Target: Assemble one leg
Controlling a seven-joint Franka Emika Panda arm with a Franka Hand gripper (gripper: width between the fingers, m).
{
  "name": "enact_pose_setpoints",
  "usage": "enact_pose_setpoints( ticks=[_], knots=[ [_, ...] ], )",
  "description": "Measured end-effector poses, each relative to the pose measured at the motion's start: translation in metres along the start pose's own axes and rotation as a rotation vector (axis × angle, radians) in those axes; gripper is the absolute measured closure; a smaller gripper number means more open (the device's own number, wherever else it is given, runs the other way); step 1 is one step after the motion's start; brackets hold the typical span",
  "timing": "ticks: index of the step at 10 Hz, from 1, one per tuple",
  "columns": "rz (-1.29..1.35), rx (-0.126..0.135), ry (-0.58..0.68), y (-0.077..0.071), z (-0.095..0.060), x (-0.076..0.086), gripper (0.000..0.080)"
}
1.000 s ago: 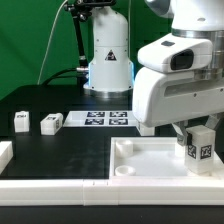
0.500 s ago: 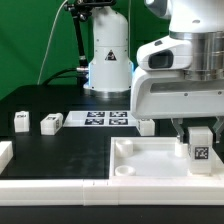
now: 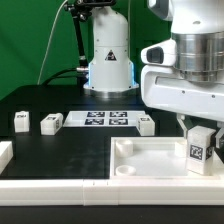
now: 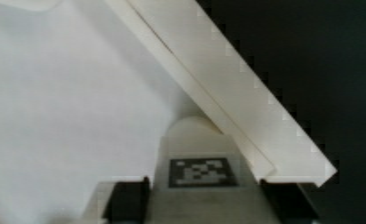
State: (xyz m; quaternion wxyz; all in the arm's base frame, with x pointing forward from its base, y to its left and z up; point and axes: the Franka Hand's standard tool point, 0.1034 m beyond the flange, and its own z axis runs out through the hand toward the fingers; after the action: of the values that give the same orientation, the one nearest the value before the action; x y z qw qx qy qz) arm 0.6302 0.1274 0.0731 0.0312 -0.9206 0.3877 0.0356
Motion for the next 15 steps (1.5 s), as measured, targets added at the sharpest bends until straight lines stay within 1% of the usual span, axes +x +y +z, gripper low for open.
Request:
enact_pose_setpoints(
  ticks=[1, 2, 3, 4, 5, 6, 7, 8, 9, 10, 11, 15],
  knots=[
    [0.017, 0.002, 0.001, -0.0002, 0.0001, 0.0002, 0.0508],
    [-0.04, 0.0, 0.0, 0.0006, 0.0, 0.0009, 0.0465],
    [-0.074, 0.0, 0.001, 0.001, -0.0004, 0.0019, 0.0465],
    [-0.115, -0.001, 0.001, 0.0012, -0.0002, 0.0017, 0.0276],
    [-0.277, -0.007, 0.005, 0.0016, -0.0001, 0.0021, 0.0276],
    [-0.383, -0.012, 0.009, 0.0012, 0.0001, 0.0012, 0.0174],
    [-0.483, -0.016, 0.01, 0.0009, 0.0002, 0.0007, 0.0174],
    [-0.625, -0.029, 0.021, 0.001, -0.0001, 0.0018, 0.0153],
    [-0.735, -0.037, 0.04, -0.0011, -0.0012, 0.0027, 0.0153],
    [-0.81, -0.035, 0.049, -0.0033, -0.0024, 0.0025, 0.0151],
    [-0.914, -0.044, 0.053, -0.0033, -0.0033, 0.0033, 0.0151],
    [-1.197, -0.056, 0.045, -0.0008, -0.003, 0.0061, 0.0151]
  ],
)
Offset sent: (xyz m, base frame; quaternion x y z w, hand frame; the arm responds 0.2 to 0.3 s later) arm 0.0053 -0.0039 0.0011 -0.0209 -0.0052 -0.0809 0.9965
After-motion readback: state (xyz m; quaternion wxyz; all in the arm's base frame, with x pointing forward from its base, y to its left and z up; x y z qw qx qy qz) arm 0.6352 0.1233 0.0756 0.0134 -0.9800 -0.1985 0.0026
